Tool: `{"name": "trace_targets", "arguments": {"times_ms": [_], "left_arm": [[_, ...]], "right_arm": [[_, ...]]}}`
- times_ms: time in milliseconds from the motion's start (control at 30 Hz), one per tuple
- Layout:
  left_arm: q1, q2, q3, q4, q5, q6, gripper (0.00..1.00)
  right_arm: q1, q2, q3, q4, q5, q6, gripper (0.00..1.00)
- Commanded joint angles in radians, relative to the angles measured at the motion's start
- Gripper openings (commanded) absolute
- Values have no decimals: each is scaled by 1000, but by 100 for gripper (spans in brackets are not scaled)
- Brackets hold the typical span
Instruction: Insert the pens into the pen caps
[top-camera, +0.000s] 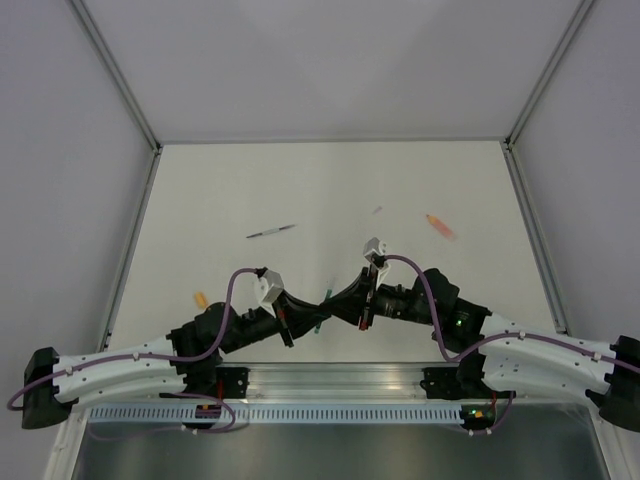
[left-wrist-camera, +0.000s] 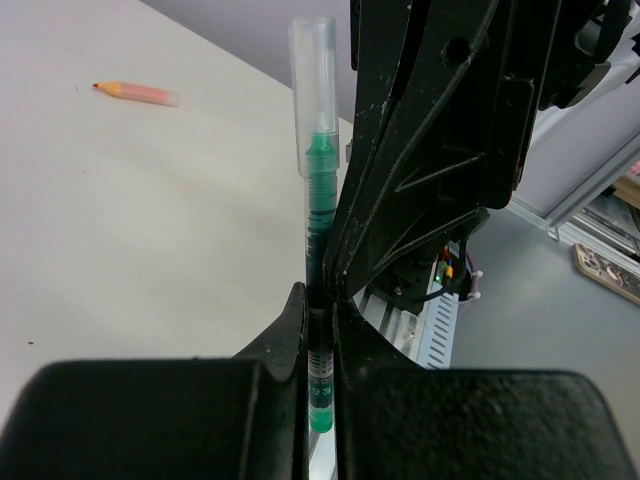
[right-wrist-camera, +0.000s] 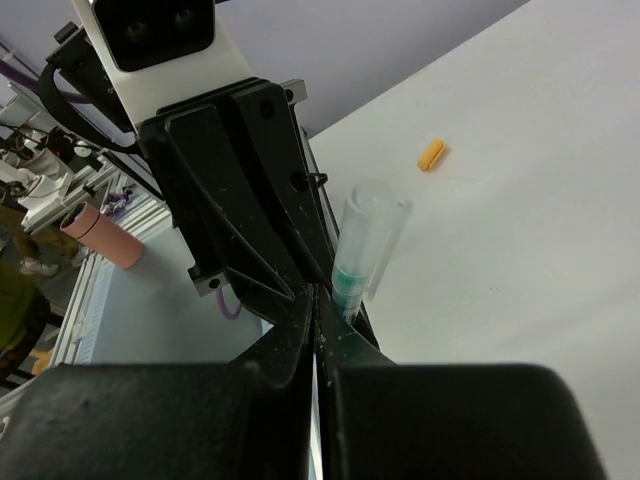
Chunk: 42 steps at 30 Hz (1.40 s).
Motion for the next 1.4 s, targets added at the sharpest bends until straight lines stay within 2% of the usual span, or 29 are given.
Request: {"name": "trace_targets", "arguments": {"times_ms": [0, 133, 267, 367, 400, 433, 500, 533, 733, 933, 1367], "left_arm": [[-4, -24, 40, 172, -23, 24, 2], [-4, -34, 37, 175, -23, 21, 2], [-4, -27, 37, 177, -23, 19, 2], [-4, -24, 37, 178, -25, 21, 2], [-4, -24, 36, 178, -28, 21, 2], [-4, -24, 36, 180, -28, 21, 2], [-4, -24, 36, 180, -27, 19, 2], [-4, -24, 36, 180, -27, 21, 2], [-4, -24, 34, 183, -20, 18, 2], [-4, -27, 32, 183, -17, 19, 2], [-4, -31, 34, 180, -2, 18, 2]], "right_arm": [[6, 28, -46, -41, -32, 21, 0], [7, -10, -57, -57, 4, 3, 0], [7, -88, 0, -133, 80, -31, 1], [7, -142, 67, -188, 85, -42, 8], [7, -160, 84, -223, 85, -50, 11], [7, -167, 104, -242, 87, -53, 20], [7, -188, 146, -293, 93, -62, 30], [7, -197, 156, -304, 100, -68, 40], [9, -184, 227, -342, 140, -93, 66], [7, -119, 268, -305, 188, -111, 72], [7, -19, 327, -233, 234, -134, 71]]}}
